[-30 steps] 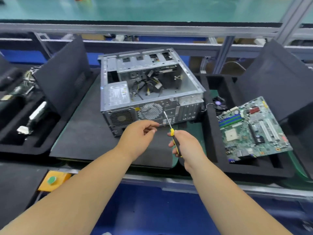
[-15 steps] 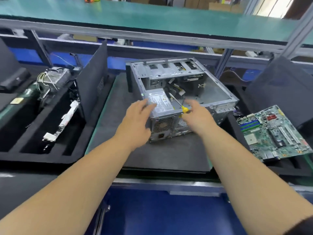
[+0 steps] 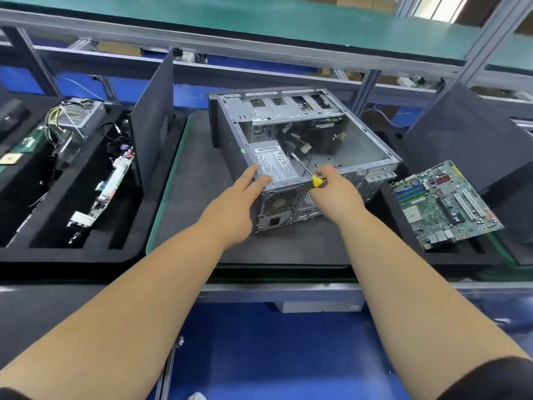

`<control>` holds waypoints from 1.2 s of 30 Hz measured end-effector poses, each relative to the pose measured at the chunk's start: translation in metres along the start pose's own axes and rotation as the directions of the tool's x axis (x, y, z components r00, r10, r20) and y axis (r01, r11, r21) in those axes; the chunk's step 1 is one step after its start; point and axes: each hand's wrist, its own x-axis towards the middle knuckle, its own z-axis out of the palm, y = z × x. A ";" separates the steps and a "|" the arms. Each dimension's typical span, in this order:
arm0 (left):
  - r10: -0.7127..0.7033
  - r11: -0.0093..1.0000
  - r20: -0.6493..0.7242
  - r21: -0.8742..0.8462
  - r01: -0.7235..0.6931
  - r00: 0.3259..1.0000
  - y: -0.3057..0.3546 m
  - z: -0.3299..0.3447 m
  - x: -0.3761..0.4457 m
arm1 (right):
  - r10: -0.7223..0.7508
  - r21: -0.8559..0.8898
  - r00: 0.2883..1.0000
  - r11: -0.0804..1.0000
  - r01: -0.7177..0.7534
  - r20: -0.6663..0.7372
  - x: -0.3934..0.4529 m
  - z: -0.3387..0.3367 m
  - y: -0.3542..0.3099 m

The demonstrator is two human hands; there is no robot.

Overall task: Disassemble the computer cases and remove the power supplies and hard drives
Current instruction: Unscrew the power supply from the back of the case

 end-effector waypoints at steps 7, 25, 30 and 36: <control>-0.045 0.999 -0.012 -0.026 0.045 0.999 0.021 0.011 -0.029 | -0.060 0.034 0.998 0.998 0.059 0.009 -0.029 -0.002 0.022; -0.070 0.997 -0.063 -0.037 0.068 0.996 0.044 0.031 -0.075 | -0.124 0.089 0.991 0.989 0.119 0.057 -0.080 -0.014 0.046; -0.247 0.944 -0.130 -0.254 0.209 0.960 0.040 0.066 -0.085 | -0.091 0.470 0.994 0.876 0.111 -0.064 -0.106 0.005 0.061; -0.434 0.898 -0.083 -0.118 0.423 0.897 0.030 0.098 -0.074 | -0.021 0.617 0.999 0.786 0.041 -0.039 -0.136 0.055 0.085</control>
